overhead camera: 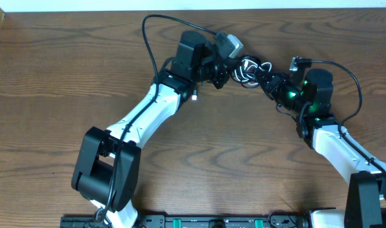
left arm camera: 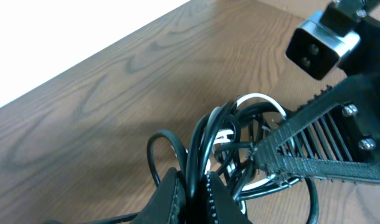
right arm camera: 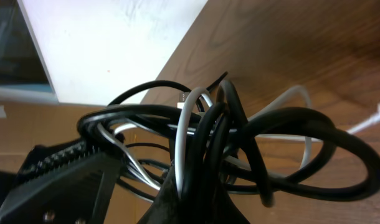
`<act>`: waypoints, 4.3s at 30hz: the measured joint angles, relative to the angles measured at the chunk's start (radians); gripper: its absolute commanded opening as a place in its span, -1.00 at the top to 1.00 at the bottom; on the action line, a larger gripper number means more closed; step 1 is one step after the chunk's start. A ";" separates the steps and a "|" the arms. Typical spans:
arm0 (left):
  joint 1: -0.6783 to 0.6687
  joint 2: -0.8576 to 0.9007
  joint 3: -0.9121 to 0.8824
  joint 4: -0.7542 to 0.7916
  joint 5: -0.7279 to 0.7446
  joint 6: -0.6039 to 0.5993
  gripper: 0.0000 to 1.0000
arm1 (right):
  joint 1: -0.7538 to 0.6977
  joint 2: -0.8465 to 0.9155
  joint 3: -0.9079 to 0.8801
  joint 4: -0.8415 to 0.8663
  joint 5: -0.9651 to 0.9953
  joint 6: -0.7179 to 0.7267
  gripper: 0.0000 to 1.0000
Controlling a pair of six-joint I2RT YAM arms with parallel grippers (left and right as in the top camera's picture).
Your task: Untangle cables
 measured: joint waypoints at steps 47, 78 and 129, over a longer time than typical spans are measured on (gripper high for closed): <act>0.111 0.000 0.000 -0.010 0.022 0.043 0.86 | -0.073 0.002 -0.010 0.148 -0.105 0.008 0.41; 0.004 0.000 0.000 0.050 -0.031 0.096 0.85 | -0.053 0.002 -0.011 0.071 -0.076 0.021 -0.38; 0.016 0.000 0.000 0.003 -0.348 0.095 0.85 | -0.058 0.006 -0.014 0.241 -0.272 0.019 0.98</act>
